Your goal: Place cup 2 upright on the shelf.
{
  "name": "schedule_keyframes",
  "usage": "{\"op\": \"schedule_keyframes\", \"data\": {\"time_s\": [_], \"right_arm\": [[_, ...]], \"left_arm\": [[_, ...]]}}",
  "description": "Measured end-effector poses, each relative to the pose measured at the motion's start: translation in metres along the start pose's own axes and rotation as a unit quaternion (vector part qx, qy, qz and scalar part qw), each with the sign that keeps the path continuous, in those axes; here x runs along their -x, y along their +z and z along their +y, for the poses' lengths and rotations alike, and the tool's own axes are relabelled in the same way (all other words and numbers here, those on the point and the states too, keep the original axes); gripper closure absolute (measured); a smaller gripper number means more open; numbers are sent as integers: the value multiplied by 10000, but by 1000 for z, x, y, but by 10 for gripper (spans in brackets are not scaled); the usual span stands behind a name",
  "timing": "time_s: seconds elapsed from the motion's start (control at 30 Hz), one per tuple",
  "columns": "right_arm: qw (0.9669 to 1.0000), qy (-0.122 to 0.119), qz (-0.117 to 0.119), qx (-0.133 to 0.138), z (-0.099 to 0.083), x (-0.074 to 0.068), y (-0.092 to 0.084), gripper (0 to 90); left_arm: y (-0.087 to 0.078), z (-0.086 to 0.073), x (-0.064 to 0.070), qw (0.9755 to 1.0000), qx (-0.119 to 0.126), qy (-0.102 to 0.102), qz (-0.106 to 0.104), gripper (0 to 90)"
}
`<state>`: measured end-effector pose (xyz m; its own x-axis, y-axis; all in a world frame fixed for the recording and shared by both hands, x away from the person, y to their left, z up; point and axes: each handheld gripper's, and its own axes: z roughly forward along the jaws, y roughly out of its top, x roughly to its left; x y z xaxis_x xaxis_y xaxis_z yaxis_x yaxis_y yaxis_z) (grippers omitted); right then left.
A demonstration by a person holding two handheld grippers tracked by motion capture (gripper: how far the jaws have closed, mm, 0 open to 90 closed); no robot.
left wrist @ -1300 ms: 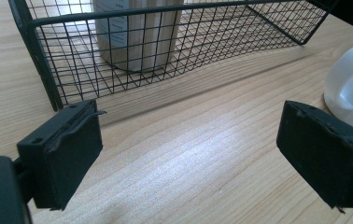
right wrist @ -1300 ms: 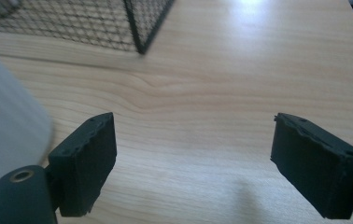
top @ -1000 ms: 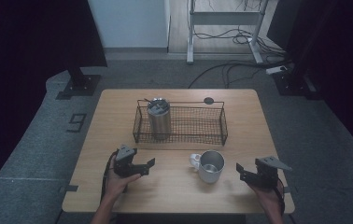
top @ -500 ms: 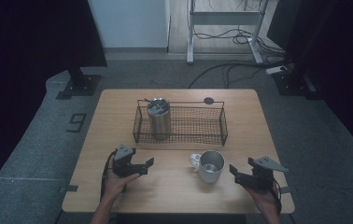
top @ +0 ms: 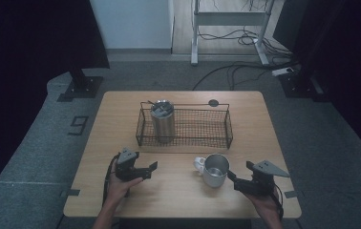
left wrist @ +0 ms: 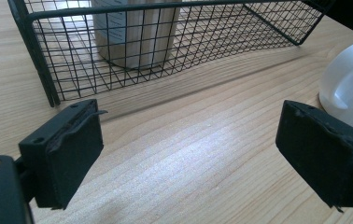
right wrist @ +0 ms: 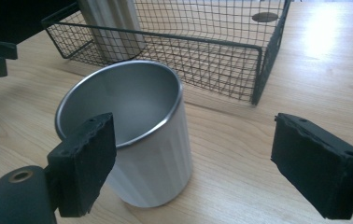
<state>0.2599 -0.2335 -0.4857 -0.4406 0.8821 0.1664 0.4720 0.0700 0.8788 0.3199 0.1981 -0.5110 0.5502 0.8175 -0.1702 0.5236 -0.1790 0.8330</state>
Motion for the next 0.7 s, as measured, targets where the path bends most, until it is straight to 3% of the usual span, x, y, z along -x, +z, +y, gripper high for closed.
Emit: {"op": "schedule_keyframes", "data": {"time_s": [0.5,0.6,0.7], "right_arm": [[9995,-164,266,-87,1,-17,9,112],[9994,-183,267,-109,2,-21,13,99],[9994,-180,276,-114,2,-22,14,99]], "left_arm": [[2,-1,1,10000,-41,-30,-28,82],[2,-1,2,9999,11,11,102,82],[1,0,2,9999,34,-18,102,82]]}}
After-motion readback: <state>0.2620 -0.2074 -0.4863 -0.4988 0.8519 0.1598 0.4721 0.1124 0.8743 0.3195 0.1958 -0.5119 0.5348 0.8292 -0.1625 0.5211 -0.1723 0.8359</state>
